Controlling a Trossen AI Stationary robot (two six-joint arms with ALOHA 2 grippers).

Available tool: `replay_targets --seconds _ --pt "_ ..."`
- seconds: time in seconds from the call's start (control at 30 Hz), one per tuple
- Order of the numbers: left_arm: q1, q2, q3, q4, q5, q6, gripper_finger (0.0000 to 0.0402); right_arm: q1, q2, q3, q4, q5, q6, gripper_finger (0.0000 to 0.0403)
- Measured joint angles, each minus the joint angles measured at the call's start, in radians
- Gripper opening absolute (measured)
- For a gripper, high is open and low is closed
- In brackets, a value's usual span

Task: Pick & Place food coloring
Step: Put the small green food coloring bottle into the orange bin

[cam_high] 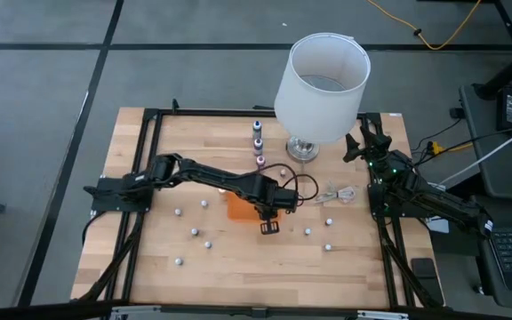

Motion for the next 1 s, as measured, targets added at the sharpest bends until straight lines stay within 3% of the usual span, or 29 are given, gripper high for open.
replay_targets --seconds 0.47,1.0 --pt "0.0 0.041 0.0 0.024 0.034 -0.007 0.0057 0.0 0.0 0.0 0.0 0.0 0.0 0.0323" --pt "0.0 0.041 0.0 0.028 0.053 0.001 0.0115 0.0 0.0 0.0 0.0 0.0 0.0 0.0323"
